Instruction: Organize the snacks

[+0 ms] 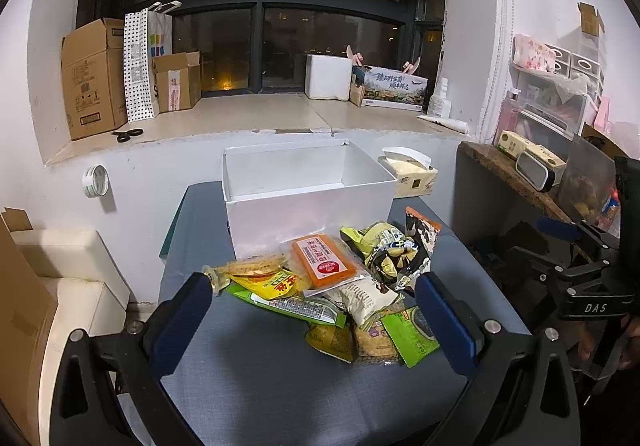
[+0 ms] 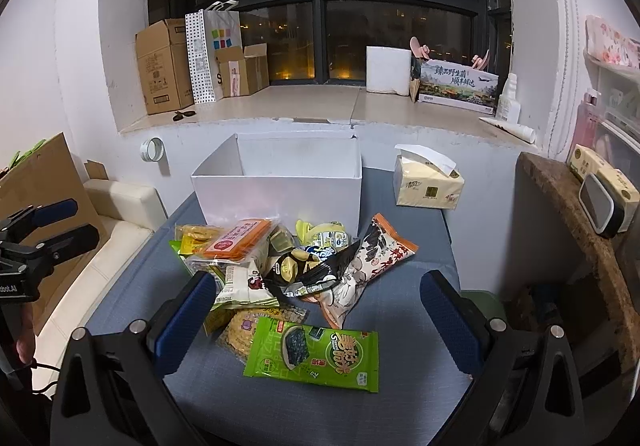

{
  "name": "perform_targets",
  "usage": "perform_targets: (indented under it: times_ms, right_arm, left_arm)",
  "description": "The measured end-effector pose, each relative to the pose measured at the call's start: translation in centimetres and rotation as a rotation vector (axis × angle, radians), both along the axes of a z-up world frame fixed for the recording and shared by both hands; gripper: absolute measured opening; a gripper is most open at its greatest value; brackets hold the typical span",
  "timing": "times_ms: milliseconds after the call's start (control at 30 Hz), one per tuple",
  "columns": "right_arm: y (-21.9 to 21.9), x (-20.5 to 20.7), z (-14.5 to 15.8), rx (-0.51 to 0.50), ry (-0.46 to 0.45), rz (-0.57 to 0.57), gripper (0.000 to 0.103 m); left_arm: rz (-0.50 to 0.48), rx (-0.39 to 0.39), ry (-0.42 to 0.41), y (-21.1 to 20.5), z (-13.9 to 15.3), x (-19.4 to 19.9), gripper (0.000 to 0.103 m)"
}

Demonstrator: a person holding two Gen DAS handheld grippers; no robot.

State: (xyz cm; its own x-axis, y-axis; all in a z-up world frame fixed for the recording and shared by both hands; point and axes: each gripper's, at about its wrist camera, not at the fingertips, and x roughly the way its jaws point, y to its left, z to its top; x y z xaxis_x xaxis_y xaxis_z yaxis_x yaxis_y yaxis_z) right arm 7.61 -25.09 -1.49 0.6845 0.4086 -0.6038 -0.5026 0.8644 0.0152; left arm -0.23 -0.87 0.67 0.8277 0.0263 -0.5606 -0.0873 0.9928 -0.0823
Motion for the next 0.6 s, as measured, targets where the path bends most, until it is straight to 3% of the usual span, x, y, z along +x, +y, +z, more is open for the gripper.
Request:
perform_targets:
  times_ms: [600]
  right_arm:
    - [0.3, -0.14, -0.33, -0.006, 0.004, 0.01, 0.103]
  left_arm:
    - [0.002, 0.001, 0.002, 0.02, 0.07, -0.14, 0.103]
